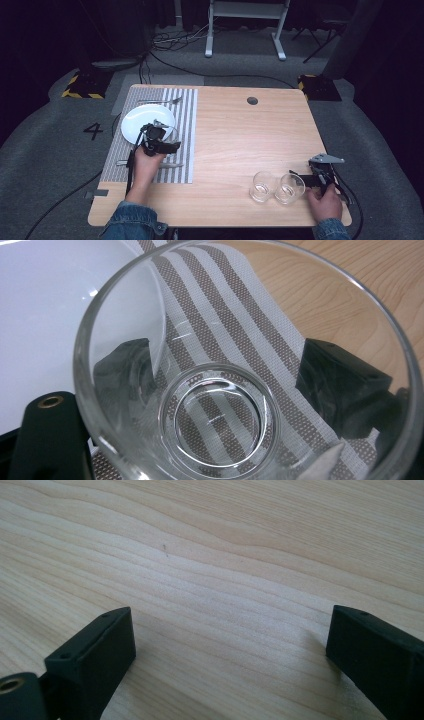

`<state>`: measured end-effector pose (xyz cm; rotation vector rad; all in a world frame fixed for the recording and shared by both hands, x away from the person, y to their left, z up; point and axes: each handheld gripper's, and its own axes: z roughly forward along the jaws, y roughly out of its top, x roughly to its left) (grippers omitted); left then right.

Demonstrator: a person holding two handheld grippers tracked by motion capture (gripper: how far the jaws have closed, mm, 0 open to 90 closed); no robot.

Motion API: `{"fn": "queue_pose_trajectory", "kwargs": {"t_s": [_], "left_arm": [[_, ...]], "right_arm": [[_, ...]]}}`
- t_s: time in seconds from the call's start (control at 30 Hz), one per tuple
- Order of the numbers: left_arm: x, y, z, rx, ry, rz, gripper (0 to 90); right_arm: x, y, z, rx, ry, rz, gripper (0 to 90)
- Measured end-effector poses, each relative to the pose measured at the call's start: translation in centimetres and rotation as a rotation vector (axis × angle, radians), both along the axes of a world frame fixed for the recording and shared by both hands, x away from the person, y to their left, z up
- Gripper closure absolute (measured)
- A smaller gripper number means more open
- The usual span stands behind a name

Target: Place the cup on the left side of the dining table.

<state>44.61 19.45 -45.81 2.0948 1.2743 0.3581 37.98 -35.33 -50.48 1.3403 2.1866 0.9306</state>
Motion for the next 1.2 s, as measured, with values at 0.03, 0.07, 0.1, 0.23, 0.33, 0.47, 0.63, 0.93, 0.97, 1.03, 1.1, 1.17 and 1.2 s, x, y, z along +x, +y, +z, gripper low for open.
{"fn": "queue_pose_trajectory", "kwargs": {"t_s": [0.03, 0.07, 0.1, 0.23, 0.33, 0.47, 0.63, 0.93, 0.97, 1.03, 1.1, 1.17, 1.2], "left_arm": [[0.0, 0.0, 0.0, 0.0, 0.0, 0.0, 20.2], [0.1, 0.0, -0.2, 0.007, 0.005, 0.001, 20.2], [0.1, 0.0, -0.2, 0.007, 0.005, 0.001, 20.2], [0.2, 0.0, -0.5, 0.01, 0.018, 0.0, 20.2], [0.2, 0.0, -0.7, 0.017, 0.03, -0.005, 20.1], [-0.1, -0.1, -0.7, 0.04, 0.026, -0.002, 20.0], [-0.6, -0.3, -0.6, 0.063, 0.004, 0.002, 19.4], [-1.4, 0.4, 0.3, -0.019, -0.078, 0.007, 9.4], [-1.5, 0.5, 0.5, -0.022, -0.082, 0.009, 8.1], [-1.9, 0.5, 0.8, -0.008, -0.091, 0.021, 4.9], [-2.4, 0.7, 1.2, -0.006, -0.106, 0.025, 2.8], [-3.0, 0.9, 1.6, -0.02, -0.119, 0.027, 1.8], [-3.3, 1.0, 1.9, -0.028, -0.128, 0.032, 1.4]], "right_arm": [[0.0, 0.0, 0.0, 0.0, 0.0, 0.0, 6.0], [0.0, 0.0, 0.0, 0.0, 0.0, 0.0, 6.0], [0.0, 0.0, 0.0, 0.0, 0.0, 0.0, 6.0], [0.0, 0.0, 0.0, 0.0, 0.0, 0.0, 6.0], [0.0, 0.0, 0.0, 0.0, 0.0, 0.0, 6.0], [0.0, 0.0, 0.0, 0.0, 0.0, 0.0, 6.0], [0.0, 0.0, 0.0, 0.0, 0.0, 0.0, 6.0], [0.0, 0.0, 0.0, 0.0, 0.0, 0.0, 6.0], [0.0, 0.0, 0.0, 0.0, 0.0, 0.0, 6.0], [0.0, 0.0, 0.0, 0.0, 0.0, 0.0, 6.0], [0.0, 0.0, 0.0, 0.0, 0.0, 0.0, 6.0], [0.0, 0.0, 0.0, 0.0, 0.0, 0.0, 6.0], [0.0, 0.0, 0.0, 0.0, 0.0, 0.0, 6.0]]}}
